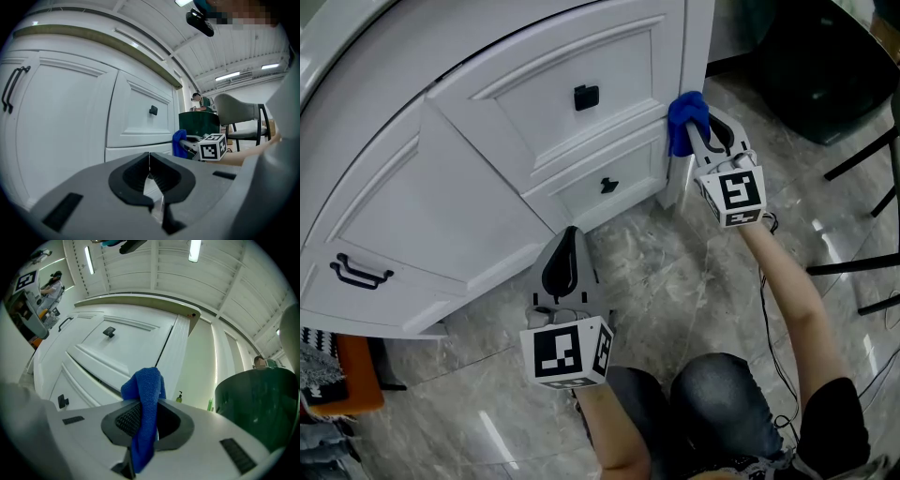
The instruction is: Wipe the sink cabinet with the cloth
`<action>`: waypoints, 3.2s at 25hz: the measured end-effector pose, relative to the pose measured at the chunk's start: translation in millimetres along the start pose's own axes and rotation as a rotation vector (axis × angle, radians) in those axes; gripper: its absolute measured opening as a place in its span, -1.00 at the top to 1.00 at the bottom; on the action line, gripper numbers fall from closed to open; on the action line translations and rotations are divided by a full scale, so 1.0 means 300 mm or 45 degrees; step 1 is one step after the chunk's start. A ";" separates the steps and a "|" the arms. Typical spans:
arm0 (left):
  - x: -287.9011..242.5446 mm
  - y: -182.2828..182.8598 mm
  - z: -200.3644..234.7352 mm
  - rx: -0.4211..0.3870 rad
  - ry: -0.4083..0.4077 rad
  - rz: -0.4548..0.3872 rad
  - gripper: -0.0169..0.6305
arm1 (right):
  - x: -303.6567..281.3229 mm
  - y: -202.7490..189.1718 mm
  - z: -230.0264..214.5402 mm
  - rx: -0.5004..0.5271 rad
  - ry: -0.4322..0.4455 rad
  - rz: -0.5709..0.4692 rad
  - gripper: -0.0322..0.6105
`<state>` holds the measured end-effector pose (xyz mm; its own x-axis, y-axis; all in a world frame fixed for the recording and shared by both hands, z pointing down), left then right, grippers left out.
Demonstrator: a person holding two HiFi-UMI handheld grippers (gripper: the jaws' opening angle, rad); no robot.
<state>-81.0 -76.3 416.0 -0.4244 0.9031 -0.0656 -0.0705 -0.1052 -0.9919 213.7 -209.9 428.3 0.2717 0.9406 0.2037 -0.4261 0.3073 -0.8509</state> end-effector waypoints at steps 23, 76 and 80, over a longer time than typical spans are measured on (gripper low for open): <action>0.001 0.002 0.005 0.006 -0.001 -0.009 0.93 | 0.041 -0.206 0.124 0.075 0.066 0.159 0.71; 0.002 -0.004 0.031 -0.043 0.012 -0.002 0.93 | 0.312 -0.525 0.351 -0.445 0.118 0.676 0.71; -0.004 0.014 -0.005 -0.070 -0.010 0.038 0.93 | 0.406 -0.341 0.302 -0.635 0.128 0.576 0.71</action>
<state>-79.4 -77.2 411.7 -0.4326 0.8966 -0.0944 -0.0086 -0.1088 -0.9940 212.3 -113.9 584.1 0.2493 0.9356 -0.2501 -0.0743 -0.2391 -0.9682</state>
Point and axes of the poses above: the fingertips, and each gripper's own axes: x backward along the fingers, z to its left, y out of its top, the point moved 10 cm from there along x, backward along the fingers, and after that the axes turned 5 degrees about x, right-handed, at the moved point
